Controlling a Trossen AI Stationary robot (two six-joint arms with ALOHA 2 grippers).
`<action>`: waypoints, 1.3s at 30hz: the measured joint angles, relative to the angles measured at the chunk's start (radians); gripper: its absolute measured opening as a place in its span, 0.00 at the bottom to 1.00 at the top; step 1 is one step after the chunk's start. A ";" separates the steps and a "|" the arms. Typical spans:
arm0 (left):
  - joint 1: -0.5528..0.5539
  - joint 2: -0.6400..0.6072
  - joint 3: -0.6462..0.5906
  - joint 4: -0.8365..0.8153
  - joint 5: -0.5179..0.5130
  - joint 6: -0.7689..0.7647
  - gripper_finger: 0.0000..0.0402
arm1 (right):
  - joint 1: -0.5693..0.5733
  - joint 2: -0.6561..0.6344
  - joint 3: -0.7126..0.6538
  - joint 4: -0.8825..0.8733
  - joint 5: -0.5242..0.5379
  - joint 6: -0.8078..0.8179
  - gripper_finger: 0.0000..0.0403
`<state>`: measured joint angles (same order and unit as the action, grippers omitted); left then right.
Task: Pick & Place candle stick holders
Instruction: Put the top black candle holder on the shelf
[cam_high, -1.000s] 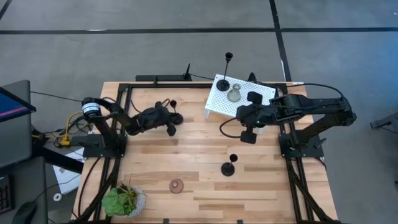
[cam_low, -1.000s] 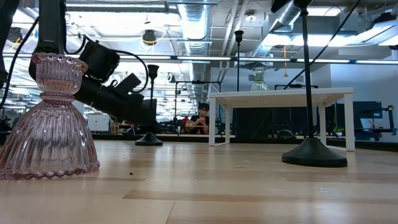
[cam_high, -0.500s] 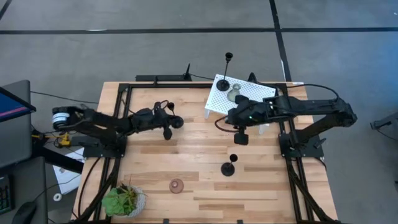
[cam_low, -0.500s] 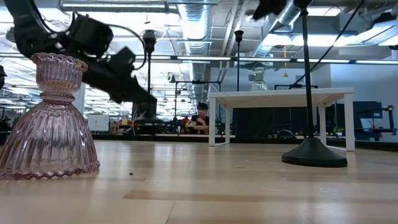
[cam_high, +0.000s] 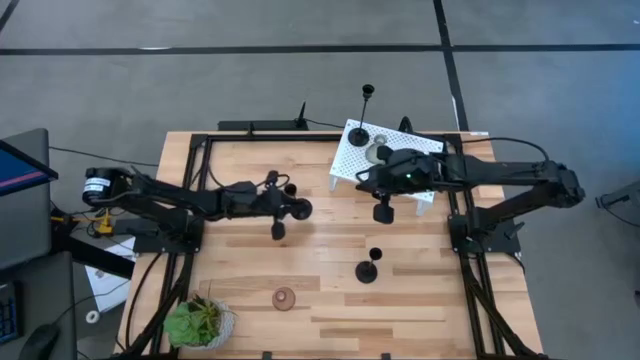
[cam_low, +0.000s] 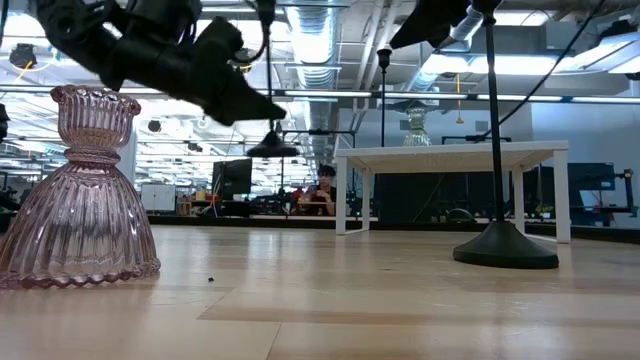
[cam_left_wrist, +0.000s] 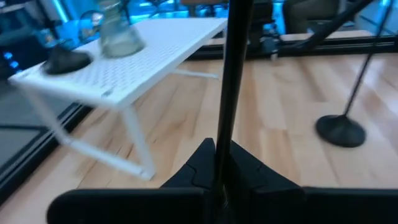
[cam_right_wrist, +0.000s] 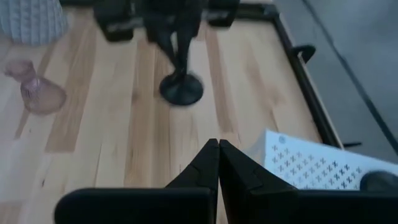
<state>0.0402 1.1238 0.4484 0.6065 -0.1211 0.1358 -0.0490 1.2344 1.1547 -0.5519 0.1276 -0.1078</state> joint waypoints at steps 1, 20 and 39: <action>-0.009 0.014 0.017 -0.001 0.004 0.012 0.03 | 0.000 -0.015 -0.022 0.032 0.000 0.000 0.00; -0.005 0.334 0.345 0.002 0.164 0.096 0.04 | 0.010 -0.101 -0.345 0.437 -0.005 0.003 0.00; -0.005 0.414 0.404 0.000 0.204 0.093 0.03 | 0.042 -0.092 -0.398 0.631 -0.052 0.028 0.01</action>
<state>0.0349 1.5375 0.8528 0.6067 0.0834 0.2283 -0.0067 1.1423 0.7567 0.0788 0.0754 -0.0800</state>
